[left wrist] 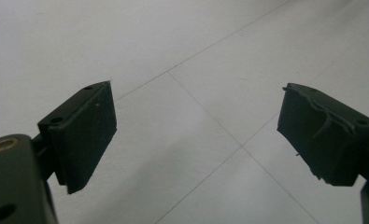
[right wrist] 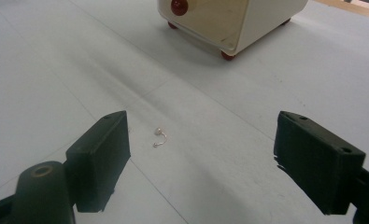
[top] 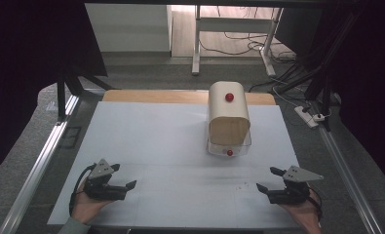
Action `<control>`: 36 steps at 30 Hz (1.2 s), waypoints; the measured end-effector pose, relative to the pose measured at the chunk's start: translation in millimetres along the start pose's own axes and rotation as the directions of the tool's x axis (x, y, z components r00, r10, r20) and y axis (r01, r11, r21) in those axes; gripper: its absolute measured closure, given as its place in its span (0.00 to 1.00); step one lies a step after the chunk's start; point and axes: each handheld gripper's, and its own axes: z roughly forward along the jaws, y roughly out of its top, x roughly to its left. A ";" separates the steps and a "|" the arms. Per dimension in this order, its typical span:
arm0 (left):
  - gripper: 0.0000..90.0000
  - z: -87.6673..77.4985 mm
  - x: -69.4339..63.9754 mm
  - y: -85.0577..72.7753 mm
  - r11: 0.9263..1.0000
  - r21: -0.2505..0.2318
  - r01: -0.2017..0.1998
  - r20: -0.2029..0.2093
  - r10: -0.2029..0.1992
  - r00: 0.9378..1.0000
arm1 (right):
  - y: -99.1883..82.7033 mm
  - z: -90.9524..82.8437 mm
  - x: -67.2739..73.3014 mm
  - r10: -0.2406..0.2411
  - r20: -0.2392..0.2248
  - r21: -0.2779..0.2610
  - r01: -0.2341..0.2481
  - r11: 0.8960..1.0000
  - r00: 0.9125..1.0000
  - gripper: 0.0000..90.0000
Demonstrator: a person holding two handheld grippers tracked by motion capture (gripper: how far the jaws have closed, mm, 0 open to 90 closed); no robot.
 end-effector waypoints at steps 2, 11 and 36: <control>0.13 -0.5 0.9 -0.1 1.000 -0.004 0.004 -0.001 -0.004 1.000 | -1.3 0.4 0.6 -0.002 0.001 0.004 0.002 1.000 1.000 0.21; 0.13 -3.0 3.1 -1.8 1.000 -0.008 0.010 -0.008 -0.010 1.000 | 0.0 0.7 1.7 0.008 -0.011 0.014 -0.008 1.000 1.000 0.24; 0.13 -2.6 -0.8 0.1 1.000 -0.015 0.002 -0.018 -0.002 1.000 | 19.3 -2.9 0.9 0.021 -0.023 0.018 -0.020 1.000 1.000 0.26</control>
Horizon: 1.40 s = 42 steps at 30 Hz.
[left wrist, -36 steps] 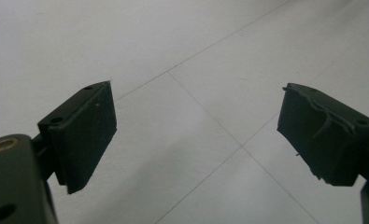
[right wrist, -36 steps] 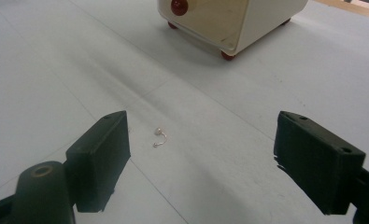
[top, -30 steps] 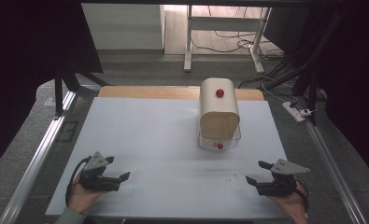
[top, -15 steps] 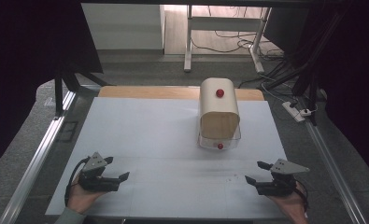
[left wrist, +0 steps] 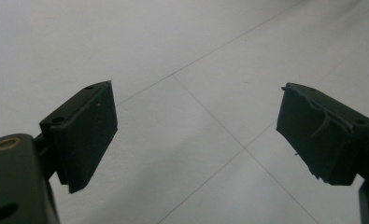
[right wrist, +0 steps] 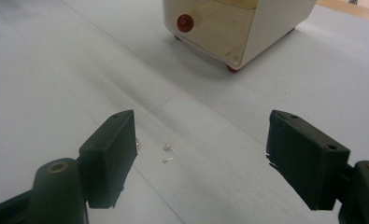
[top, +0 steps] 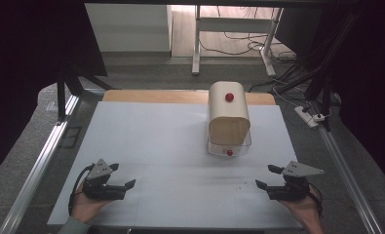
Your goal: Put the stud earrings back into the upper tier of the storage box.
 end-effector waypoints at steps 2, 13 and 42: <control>0.13 0.3 0.2 0.1 1.000 0.000 0.000 0.000 0.000 1.000 | 3.5 0.3 -0.1 -0.004 -0.003 0.007 0.004 1.000 1.000 0.26; 0.14 2.2 0.1 0.0 1.000 0.007 0.004 0.002 -0.004 1.000 | 22.3 7.0 -0.7 0.001 -0.051 0.049 0.001 0.999 0.999 0.31; 0.14 5.8 -0.2 1.4 1.000 0.017 -0.001 0.015 0.000 1.000 | 23.7 58.2 6.4 -0.039 -0.070 0.345 0.061 0.937 0.997 0.47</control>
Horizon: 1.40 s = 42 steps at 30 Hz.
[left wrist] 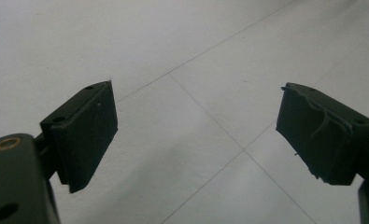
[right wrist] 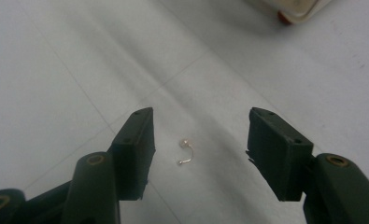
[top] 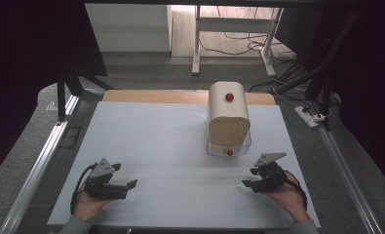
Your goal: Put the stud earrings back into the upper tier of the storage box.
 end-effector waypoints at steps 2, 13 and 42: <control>0.14 0.1 -0.2 -0.1 1.000 0.000 0.000 -0.001 0.000 1.000 | 0.2 2.2 1.0 -0.008 -0.006 0.006 0.009 1.000 1.000 0.49; 0.14 0.1 -0.9 -1.0 1.000 0.008 -0.012 -0.004 0.012 1.000 | 2.9 13.2 3.9 -0.045 0.019 0.060 0.044 0.997 0.999 0.66; 0.13 0.5 -1.9 -1.3 1.000 0.009 -0.020 -0.009 0.020 1.000 | 1.9 7.6 0.3 -0.012 0.007 0.024 0.012 1.000 1.000 0.95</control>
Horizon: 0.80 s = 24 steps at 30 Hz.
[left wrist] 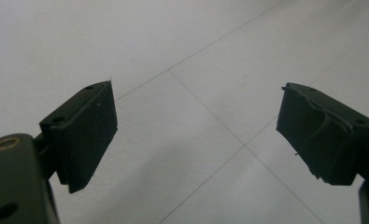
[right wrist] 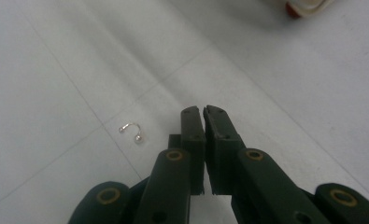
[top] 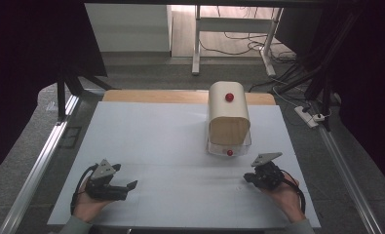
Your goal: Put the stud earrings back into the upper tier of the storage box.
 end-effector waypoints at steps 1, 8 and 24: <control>0.13 0.0 0.1 0.0 1.000 0.000 0.000 0.000 0.000 1.000 | -0.1 -1.8 -0.5 0.005 -0.003 -0.011 -0.005 1.000 1.000 0.95; 0.13 0.6 0.4 0.0 1.000 0.003 0.001 -0.001 -0.001 1.000 | -1.4 -10.7 -2.5 0.014 -0.007 -0.082 -0.015 0.996 1.000 0.95; 0.13 1.2 0.8 0.1 1.000 0.006 0.003 -0.004 -0.003 1.000 | -3.1 -39.3 -10.2 0.080 -0.035 -0.278 -0.086 0.957 0.996 0.95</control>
